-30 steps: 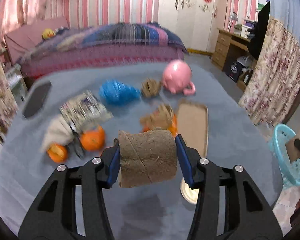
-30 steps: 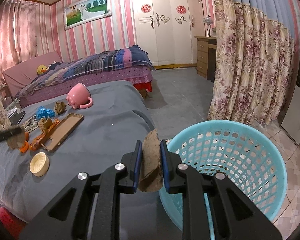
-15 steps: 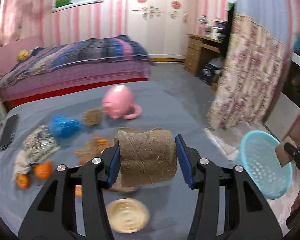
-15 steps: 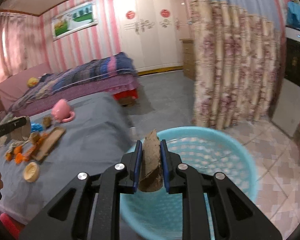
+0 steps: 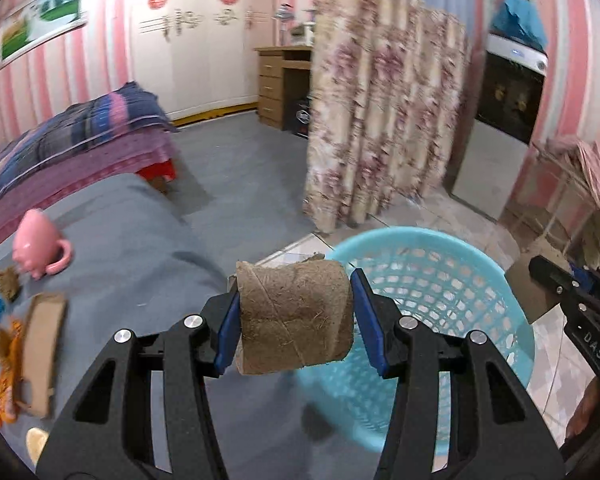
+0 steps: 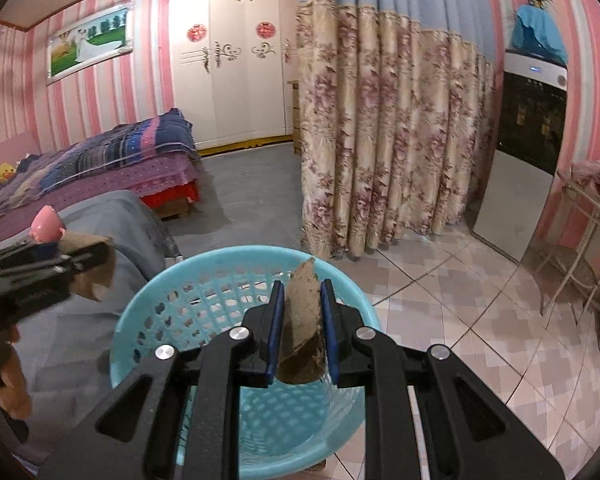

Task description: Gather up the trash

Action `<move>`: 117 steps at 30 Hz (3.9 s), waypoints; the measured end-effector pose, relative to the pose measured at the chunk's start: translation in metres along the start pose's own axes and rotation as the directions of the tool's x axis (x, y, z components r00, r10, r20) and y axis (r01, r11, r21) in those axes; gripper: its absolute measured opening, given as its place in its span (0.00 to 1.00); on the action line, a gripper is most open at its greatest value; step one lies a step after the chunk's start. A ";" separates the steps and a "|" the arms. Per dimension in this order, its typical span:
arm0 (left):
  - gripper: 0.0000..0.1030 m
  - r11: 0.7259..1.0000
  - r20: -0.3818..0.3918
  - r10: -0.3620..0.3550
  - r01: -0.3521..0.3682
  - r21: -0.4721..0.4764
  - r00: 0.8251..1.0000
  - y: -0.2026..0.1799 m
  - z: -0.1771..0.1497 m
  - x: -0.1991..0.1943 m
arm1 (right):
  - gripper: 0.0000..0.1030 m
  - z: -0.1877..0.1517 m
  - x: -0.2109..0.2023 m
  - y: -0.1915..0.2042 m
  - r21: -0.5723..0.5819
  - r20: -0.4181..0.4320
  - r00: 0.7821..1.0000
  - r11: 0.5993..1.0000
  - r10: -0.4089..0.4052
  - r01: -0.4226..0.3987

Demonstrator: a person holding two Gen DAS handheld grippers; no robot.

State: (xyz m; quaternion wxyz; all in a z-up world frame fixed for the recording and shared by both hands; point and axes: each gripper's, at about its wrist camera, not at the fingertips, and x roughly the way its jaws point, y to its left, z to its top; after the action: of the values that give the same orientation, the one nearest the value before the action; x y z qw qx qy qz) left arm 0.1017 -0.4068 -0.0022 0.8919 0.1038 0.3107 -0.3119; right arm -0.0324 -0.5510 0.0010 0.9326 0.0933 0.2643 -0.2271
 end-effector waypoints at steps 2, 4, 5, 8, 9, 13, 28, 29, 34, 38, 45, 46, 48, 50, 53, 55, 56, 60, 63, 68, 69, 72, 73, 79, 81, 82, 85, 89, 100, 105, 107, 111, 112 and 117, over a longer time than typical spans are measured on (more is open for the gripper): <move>0.48 1.000 -0.016 -0.005 0.006 0.019 1.000 -0.014 -0.001 0.013 | 0.18 -0.004 0.003 -0.004 0.013 -0.008 1.000 1.000 -0.004 0.004; 0.48 1.000 -0.026 -0.013 0.014 0.028 1.000 -0.022 -0.001 0.023 | 0.18 -0.006 0.005 -0.009 0.019 -0.014 1.000 1.000 -0.007 0.007; 0.49 0.999 -0.031 -0.016 0.016 0.032 0.999 -0.024 -0.002 0.026 | 0.18 -0.008 0.007 -0.010 0.023 -0.017 1.000 1.000 -0.008 0.009; 0.52 0.999 -0.047 -0.018 0.020 0.033 0.999 -0.027 -0.004 0.032 | 0.18 -0.012 0.011 -0.014 0.033 -0.027 1.000 0.999 -0.009 0.010; 0.62 0.999 -0.055 -0.025 0.027 0.030 0.998 -0.026 -0.005 0.034 | 0.18 -0.013 0.012 -0.014 0.036 -0.029 1.000 0.999 -0.009 0.010; 0.79 1.000 -0.034 -0.006 0.007 0.027 0.999 -0.020 -0.003 0.028 | 0.18 -0.015 0.014 -0.014 0.040 -0.030 1.000 0.999 -0.008 0.009; 0.88 0.992 -0.001 0.099 -0.099 -0.081 0.995 0.046 -0.005 -0.003 | 0.20 -0.016 0.025 0.019 0.013 -0.032 0.999 1.000 0.025 -0.025; 0.88 0.991 -0.002 0.104 -0.104 -0.090 0.995 0.051 -0.006 -0.005 | 0.22 -0.016 0.026 0.022 0.010 -0.031 0.999 1.000 0.029 -0.029; 0.89 0.985 0.003 0.140 -0.139 -0.102 0.990 0.066 -0.009 -0.013 | 0.65 -0.013 0.030 0.031 0.008 -0.022 1.000 1.000 0.007 -0.007; 0.90 0.982 0.011 0.163 -0.161 -0.102 0.987 0.073 -0.011 -0.021 | 0.79 -0.012 0.028 0.030 0.015 -0.012 1.000 1.000 0.003 -0.002; 0.94 0.975 0.028 0.187 -0.182 -0.124 0.982 0.087 -0.014 -0.045 | 0.94 -0.011 0.018 0.037 0.024 0.009 0.999 0.999 -0.038 0.038; 0.94 0.974 0.032 0.191 -0.186 -0.131 0.981 0.092 -0.014 -0.052 | 0.94 -0.010 0.017 0.040 0.020 0.010 0.999 0.999 -0.036 0.036; 0.95 0.970 0.036 0.205 -0.198 -0.142 0.978 0.101 -0.016 -0.063 | 0.95 -0.008 0.011 0.053 0.012 0.020 1.000 1.000 -0.021 0.021; 0.95 0.964 0.038 0.228 -0.220 -0.151 0.973 0.114 -0.019 -0.077 | 0.95 -0.007 0.005 0.066 0.008 0.030 1.000 1.000 0.000 0.000; 0.95 0.946 0.035 0.285 -0.275 -0.172 0.958 0.143 -0.029 -0.103 | 0.95 -0.006 -0.004 0.100 -0.007 0.045 0.997 0.998 0.060 -0.060; 0.95 0.933 0.034 0.318 -0.307 -0.191 0.947 0.164 -0.035 -0.118 | 0.95 -0.007 -0.009 0.118 -0.016 0.054 0.994 0.995 0.099 -0.098; 0.95 0.919 0.030 0.348 -0.335 -0.207 0.937 0.181 -0.041 -0.129 | 0.95 -0.008 -0.011 0.129 -0.022 0.059 0.991 0.993 0.119 -0.118; 0.95 0.878 0.010 0.428 -0.413 -0.243 0.904 0.228 -0.063 -0.159 | 0.95 -0.013 -0.014 0.180 -0.026 0.033 0.976 0.976 0.216 -0.216; 0.95 0.830 -0.032 0.494 -0.482 -0.279 0.869 0.273 -0.089 -0.183 | 0.95 -0.023 -0.012 0.219 -0.021 -0.025 0.944 0.944 0.328 -0.329; 0.95 0.762 -0.103 0.555 -0.554 -0.335 0.826 0.329 -0.127 -0.210 | 0.95 -0.044 -0.015 0.288 -0.122 -0.082 0.893 0.884 0.443 -0.451; 0.95 0.752 -0.112 0.559 -0.559 -0.350 0.822 0.337 -0.133 -0.214 | 0.95 -0.048 -0.017 0.299 -0.141 -0.090 0.885 0.874 0.456 -0.465; 0.95 0.718 -0.138 0.575 -0.578 -0.388 0.807 0.360 -0.151 -0.225 | 0.95 -0.069 -0.022 0.338 -0.220 -0.140 0.854 0.825 0.502 -0.521; 0.95 0.706 -0.149 0.579 -0.584 -0.400 0.802 0.369 -0.158 -0.229 | 0.95 -0.073 -0.023 0.346 -0.239 -0.148 0.853 0.818 0.501 -0.523; 0.95 0.676 -0.173 0.577 -0.586 -0.446 0.798 0.389 -0.181 -0.234 | 0.95 -0.097 -0.019 0.382 -0.336 -0.204 0.875 0.807 0.440 -0.485; 0.95 0.674 -0.180 0.578 -0.590 -0.445 0.796 0.390 -0.184 -0.235 | 0.95 -0.100 -0.014 0.382 -0.323 -0.234 0.861 0.800 0.451 -0.506; 0.95 0.673 -0.184 0.578 -0.592 -0.444 0.795 0.392 -0.186 -0.234 | 0.95 -0.099 -0.013 0.381 -0.322 -0.242 0.859 0.797 0.452 -0.510; 0.95 0.668 -0.191 0.572 -0.588 -0.456 0.798 0.398 -0.188 -0.233 | 0.80 -0.102 -0.010 0.381 -0.331 -0.263 0.853 0.789 0.450 -0.518; 0.95 0.665 -0.194 0.567 -0.584 -0.465 0.800 0.404 -0.190 -0.231 | 0.60 -0.102 -0.007 0.380 -0.307 -0.301 0.823 0.768 0.482 -0.562; 0.95 0.672 -0.256 0.534 -0.588 -0.450 0.806 0.432 -0.179 -0.199 | 0.60 -0.047 -0.014 0.377 -0.198 -0.161 0.843 0.820 0.513 -0.537; 0.94 0.682 -0.301 0.481 -0.567 -0.462 0.824 0.451 -0.172 -0.174 | 0.60 -0.039 -0.009 0.382 -0.186 -0.139 0.852 0.832 0.504 -0.522; 0.94 0.689 -0.322 0.458 -0.560 -0.461 0.829 0.456 -0.170 -0.162 | 0.60 -0.038 -0.009 0.383 -0.202 -0.136 0.856 0.832 0.498 -0.516; 0.81 0.708 -0.344 0.414 -0.535 -0.460 0.843 0.458 -0.169 -0.148 | 0.60 -0.039 -0.010 0.382 -0.235 -0.124 0.866 0.834 0.484 -0.500; 0.77 0.715 -0.345 0.403 -0.527 -0.458 0.847 0.456 -0.168 -0.145 | 0.60 -0.039 -0.010 0.381 -0.237 -0.121 0.868 0.835 0.483 -0.497; 0.51 0.737 -0.331 0.414 -0.525 -0.426 0.848 0.447 -0.163 -0.147 | 0.60 -0.039 -0.008 0.377 -0.236 -0.108 0.871 0.839 0.478 -0.490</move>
State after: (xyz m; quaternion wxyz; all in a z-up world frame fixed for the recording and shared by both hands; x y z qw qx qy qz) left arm 0.2099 0.0776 -0.0428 0.8982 -0.0229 0.4380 0.0293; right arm 0.1228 -0.2052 -0.0073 0.9575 0.0412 0.2802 0.0540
